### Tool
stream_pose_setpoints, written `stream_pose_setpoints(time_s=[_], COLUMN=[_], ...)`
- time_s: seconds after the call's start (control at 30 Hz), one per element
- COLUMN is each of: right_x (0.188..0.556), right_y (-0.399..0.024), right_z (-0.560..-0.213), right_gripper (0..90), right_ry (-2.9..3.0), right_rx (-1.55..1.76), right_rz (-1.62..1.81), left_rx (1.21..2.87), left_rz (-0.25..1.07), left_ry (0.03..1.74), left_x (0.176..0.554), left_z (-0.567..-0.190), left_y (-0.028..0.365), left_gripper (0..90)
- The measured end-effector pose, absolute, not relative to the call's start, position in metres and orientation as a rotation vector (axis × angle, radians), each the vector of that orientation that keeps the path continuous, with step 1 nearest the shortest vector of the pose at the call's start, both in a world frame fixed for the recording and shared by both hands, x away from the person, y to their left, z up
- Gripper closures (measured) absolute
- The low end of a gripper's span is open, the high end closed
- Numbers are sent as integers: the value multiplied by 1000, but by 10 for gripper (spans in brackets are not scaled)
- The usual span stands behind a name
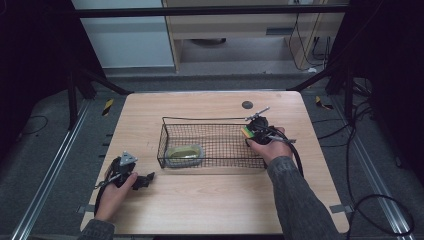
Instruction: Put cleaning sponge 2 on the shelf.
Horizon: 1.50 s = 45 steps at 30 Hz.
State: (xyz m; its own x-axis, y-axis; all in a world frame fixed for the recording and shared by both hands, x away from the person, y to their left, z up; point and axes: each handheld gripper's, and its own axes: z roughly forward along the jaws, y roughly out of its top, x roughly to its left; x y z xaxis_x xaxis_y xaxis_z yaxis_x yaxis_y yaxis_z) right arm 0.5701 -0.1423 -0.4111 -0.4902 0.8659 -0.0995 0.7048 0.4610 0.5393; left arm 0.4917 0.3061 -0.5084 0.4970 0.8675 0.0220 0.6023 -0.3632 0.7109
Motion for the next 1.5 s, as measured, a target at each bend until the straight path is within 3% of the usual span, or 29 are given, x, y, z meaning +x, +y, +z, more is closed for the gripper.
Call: stream_pose_setpoints(time_s=[0.57, 1.5], right_x=[559, 549], right_y=[-131, -128], right_z=[-405, -404], right_gripper=[560, 478], right_ry=[2403, 2436], right_rx=[1263, 1277], right_rz=[639, 698], left_rx=[2096, 2096], left_rz=[529, 529], left_ry=[1201, 1201], left_x=[492, 492], left_z=[-508, -508], left_y=[306, 306], left_gripper=[0, 0])
